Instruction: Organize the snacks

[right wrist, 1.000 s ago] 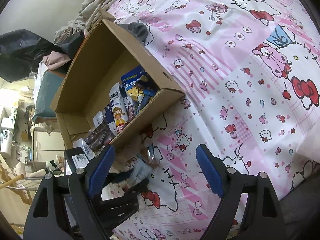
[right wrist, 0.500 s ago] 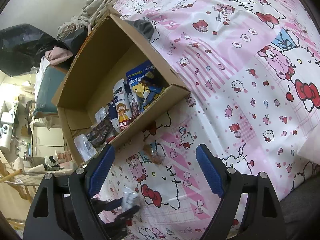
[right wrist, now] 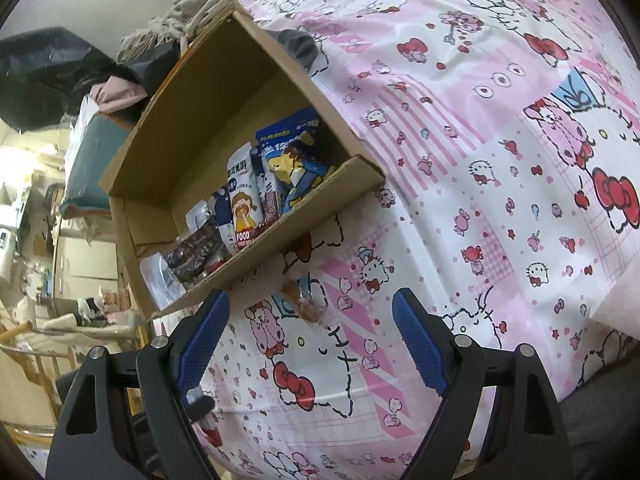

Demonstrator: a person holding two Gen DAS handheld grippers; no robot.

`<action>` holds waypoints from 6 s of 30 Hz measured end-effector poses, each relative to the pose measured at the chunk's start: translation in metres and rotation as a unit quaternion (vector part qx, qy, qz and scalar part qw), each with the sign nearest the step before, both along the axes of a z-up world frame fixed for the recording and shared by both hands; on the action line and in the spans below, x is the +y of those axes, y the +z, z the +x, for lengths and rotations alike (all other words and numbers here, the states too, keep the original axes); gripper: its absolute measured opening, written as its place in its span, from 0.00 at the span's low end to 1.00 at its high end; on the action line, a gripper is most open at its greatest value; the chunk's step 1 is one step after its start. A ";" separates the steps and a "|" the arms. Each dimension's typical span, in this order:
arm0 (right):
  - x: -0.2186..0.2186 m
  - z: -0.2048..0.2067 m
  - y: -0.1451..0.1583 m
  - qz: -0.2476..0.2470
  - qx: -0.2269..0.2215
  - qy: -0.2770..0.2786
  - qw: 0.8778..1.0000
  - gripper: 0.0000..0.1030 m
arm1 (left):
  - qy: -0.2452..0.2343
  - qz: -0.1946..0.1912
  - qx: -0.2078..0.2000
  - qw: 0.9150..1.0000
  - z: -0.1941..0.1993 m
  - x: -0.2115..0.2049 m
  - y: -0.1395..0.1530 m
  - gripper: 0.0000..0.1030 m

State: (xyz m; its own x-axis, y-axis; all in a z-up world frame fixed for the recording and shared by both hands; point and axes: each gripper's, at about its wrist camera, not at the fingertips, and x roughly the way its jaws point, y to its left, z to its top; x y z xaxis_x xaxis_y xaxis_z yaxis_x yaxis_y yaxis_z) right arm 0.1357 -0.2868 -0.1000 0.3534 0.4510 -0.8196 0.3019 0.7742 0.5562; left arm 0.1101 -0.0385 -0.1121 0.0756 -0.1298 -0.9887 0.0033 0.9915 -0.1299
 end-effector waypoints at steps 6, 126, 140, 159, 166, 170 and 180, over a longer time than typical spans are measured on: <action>0.013 0.005 -0.006 -0.005 0.007 0.029 1.000 0.84 | 0.045 0.007 -0.022 0.999 0.013 0.047 0.005 0.25; 0.036 0.021 0.110 -0.089 -0.250 0.077 0.961 0.97 | 0.001 0.050 -0.296 0.954 0.063 0.014 0.120 0.79; 0.044 -0.052 0.130 -0.145 -0.297 0.072 0.941 0.98 | 0.054 0.004 -0.350 0.935 -0.016 0.047 0.136 1.00; 0.066 -0.058 0.105 -0.203 -0.292 0.077 0.931 1.00 | 0.054 0.032 -0.367 0.928 -0.026 0.048 0.122 1.00; 0.072 -0.060 0.104 -0.218 -0.296 0.086 0.926 1.00 | 0.045 0.028 -0.362 0.931 -0.029 0.044 0.122 1.00; 0.072 -0.060 0.104 -0.218 -0.296 0.086 0.926 1.00 | 0.043 0.025 -0.362 0.931 -0.029 0.043 0.122 1.00; 0.073 -0.061 0.105 -0.220 -0.296 0.088 0.925 1.00 | 0.040 0.027 -0.365 0.930 -0.028 0.041 0.123 1.00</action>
State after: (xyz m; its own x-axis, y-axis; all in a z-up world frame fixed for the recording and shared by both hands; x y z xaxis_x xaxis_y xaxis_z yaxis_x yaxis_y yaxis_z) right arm 0.0749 -0.2137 0.0047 0.7524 0.2129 -0.6234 -0.1069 0.9733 0.2033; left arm 0.0821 0.0021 0.0110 0.7365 -0.0466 -0.6749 -0.0036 0.9973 -0.0729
